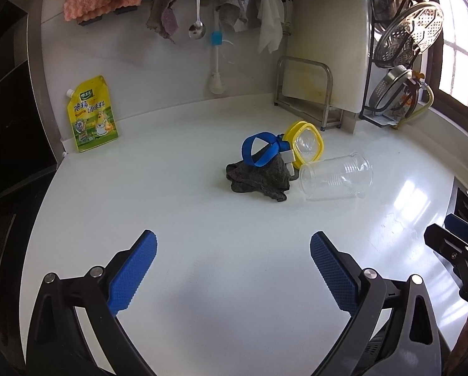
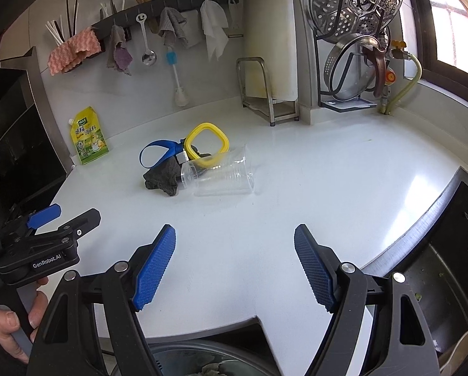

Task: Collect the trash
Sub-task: 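Move both open tools up from the bin toward the clear cup and cloth, then grasp the clear plastic cup rim with the right tool while the left tool grasps the blue strap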

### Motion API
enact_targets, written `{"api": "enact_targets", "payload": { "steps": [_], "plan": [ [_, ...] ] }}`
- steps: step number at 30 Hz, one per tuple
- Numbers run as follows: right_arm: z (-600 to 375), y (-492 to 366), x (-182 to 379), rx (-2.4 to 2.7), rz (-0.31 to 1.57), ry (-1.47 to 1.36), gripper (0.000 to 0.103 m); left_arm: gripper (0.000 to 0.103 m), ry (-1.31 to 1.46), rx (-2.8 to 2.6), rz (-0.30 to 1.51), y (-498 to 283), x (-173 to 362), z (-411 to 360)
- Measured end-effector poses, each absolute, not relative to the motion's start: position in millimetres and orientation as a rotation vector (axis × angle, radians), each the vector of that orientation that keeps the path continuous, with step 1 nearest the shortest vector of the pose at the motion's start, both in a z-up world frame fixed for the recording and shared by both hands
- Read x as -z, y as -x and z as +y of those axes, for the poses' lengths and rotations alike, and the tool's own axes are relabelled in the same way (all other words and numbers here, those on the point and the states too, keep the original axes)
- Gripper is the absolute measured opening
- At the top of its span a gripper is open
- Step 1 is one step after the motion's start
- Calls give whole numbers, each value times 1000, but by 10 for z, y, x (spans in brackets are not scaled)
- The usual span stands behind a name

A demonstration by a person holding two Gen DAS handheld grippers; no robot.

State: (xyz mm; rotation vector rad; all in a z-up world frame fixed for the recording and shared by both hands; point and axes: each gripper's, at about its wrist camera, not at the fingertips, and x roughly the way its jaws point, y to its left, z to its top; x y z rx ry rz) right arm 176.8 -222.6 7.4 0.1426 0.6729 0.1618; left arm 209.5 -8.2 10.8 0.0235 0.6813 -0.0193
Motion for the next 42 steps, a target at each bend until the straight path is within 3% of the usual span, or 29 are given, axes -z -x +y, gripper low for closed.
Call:
{"api": "enact_targets", "payload": {
  "steps": [42],
  "plan": [
    [-2039, -3263, 230, -312, 804, -179, 75, 97, -38, -26, 713, -2793, 25, 39]
  ]
}}
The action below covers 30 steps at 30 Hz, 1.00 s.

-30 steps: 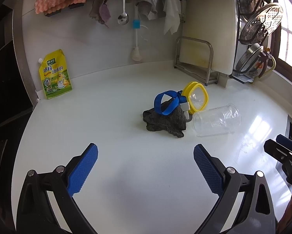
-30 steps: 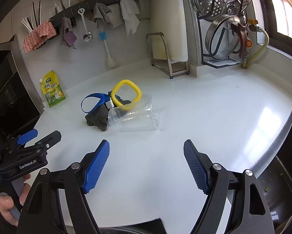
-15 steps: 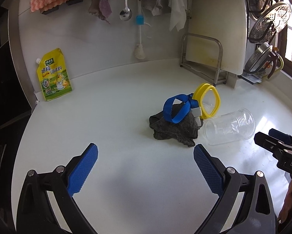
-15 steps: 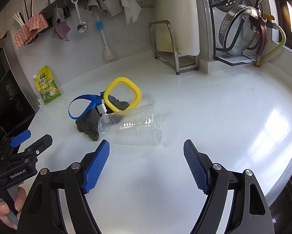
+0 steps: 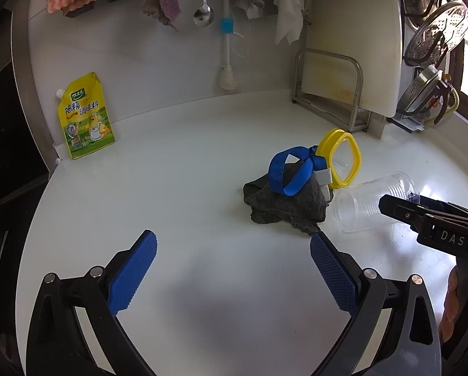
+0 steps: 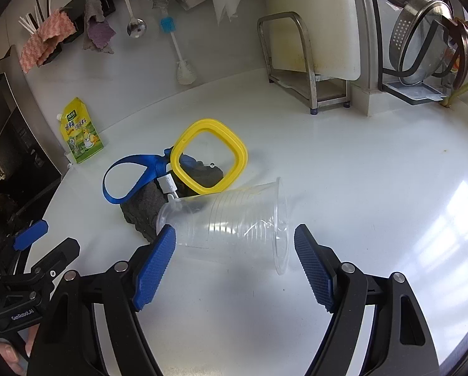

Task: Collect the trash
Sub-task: 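Grasp the clear plastic cup rim with the right tool while the left tool grasps the blue strap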

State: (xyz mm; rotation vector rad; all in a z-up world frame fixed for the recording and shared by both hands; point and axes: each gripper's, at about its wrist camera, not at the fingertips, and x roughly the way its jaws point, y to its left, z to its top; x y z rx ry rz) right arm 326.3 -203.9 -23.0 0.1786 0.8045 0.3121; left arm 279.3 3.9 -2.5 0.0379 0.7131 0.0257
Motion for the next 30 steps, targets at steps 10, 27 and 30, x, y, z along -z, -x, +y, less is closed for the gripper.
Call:
{"api": "enact_targets", "payload": {
  "steps": [10, 27, 30],
  "plan": [
    [-1977, -3300, 272, -345, 816, -175, 69, 97, -49, -25, 713, -2821, 26, 5],
    [-2005, -3270, 259, -378, 807, -170, 4, 97, -34, -15, 718, -2971, -14, -120],
    [-2044, -3245, 256, -376, 804, -181, 4, 97, -42, -18, 712, -3009, -11, -163]
  ]
}}
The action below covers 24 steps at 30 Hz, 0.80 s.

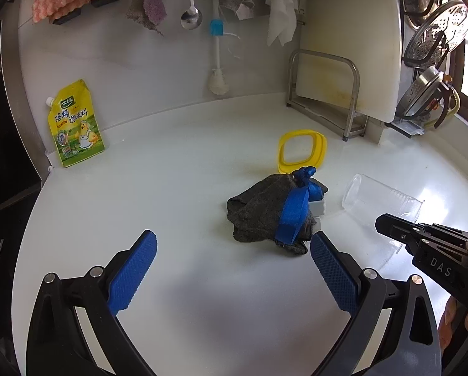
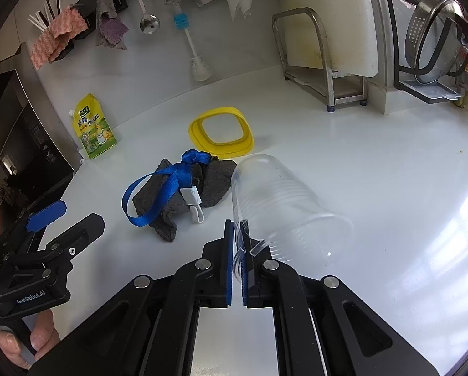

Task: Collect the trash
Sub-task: 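Grasp the clear plastic cup rim with the right tool while the left tool grasps the blue strap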

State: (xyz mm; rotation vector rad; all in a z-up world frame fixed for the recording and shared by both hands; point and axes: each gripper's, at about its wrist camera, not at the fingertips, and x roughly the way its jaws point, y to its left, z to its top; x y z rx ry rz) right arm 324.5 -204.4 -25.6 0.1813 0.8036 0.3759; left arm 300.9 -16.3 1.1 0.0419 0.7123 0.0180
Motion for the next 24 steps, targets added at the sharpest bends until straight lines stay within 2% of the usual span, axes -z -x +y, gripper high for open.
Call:
{"api": "enact_targets", "payload": {
  "steps": [14, 17, 20, 22, 24],
  "plan": [
    [-2269, -3206, 237, -347, 791, -248, 4, 97, -36, -11, 716, -3287, 45, -318],
    [-2256, -3203, 239, -351, 791, -245, 4, 94, -55, -31, 729, -3383, 112, -371],
    [-2264, -3207, 244, -352, 794, -247, 4, 73, -55, -34, 755, -3446, 171, -383],
    [-2265, -3208, 246, -352, 796, -248, 4, 65, -55, -37, 765, -3467, 208, -379],
    [-2258, -3206, 248, -352, 796, -246, 4, 47, -56, -33, 781, -3488, 242, -378]
  ]
}}
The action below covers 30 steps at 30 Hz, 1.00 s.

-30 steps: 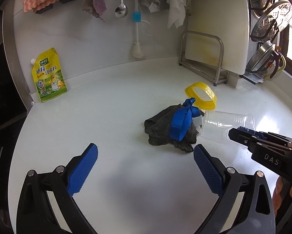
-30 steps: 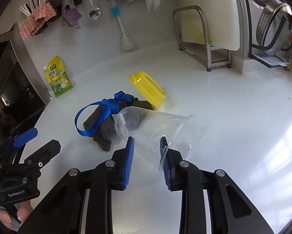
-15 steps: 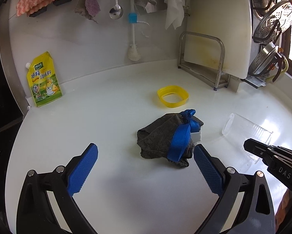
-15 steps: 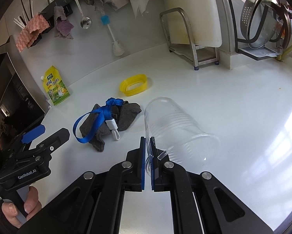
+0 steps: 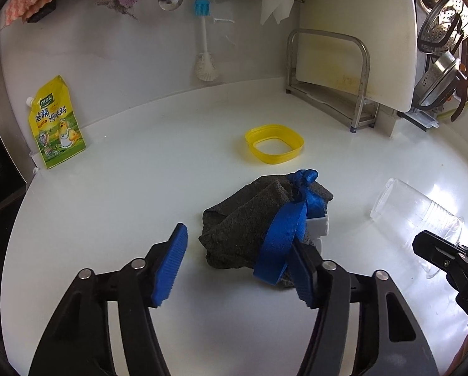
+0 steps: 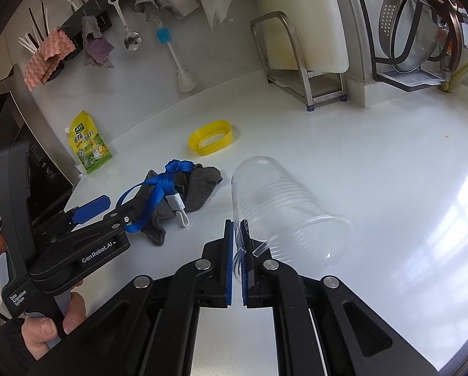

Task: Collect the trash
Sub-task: 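Grasp the clear plastic cup rim with the right tool while the left tool grasps the blue strap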

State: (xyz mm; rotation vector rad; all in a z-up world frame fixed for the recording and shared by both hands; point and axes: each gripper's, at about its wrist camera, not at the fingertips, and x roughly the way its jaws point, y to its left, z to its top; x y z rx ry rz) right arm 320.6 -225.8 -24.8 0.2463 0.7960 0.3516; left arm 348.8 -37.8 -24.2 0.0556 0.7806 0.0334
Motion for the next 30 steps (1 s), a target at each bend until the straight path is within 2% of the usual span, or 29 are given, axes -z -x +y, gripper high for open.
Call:
{"api": "enact_targets", "payload": {
  "steps": [1, 3, 6, 11, 22, 30],
  "plan": [
    [-2254, -3205, 247, -352, 796, -245, 4, 42, -52, -27, 791, -3496, 254, -373],
    [-2249, -3201, 251, -353, 796, -242, 4, 19, -39, -11, 803, -3493, 256, -360],
    [-2244, -3190, 250, -353, 795, -241, 4, 8, -22, 8, 800, -3460, 219, -344],
    [-2247, -3157, 243, -348, 787, -238, 4, 4, -16, 25, 758, -3345, 76, -320],
    [-2289, -2833, 175, -313, 756, -229, 4, 4, -30, 69, 668, -2981, -335, -297],
    [-2279, -2363, 122, -282, 740, -215, 4, 4, -59, 88, 653, -2549, -393, -290]
  ]
}}
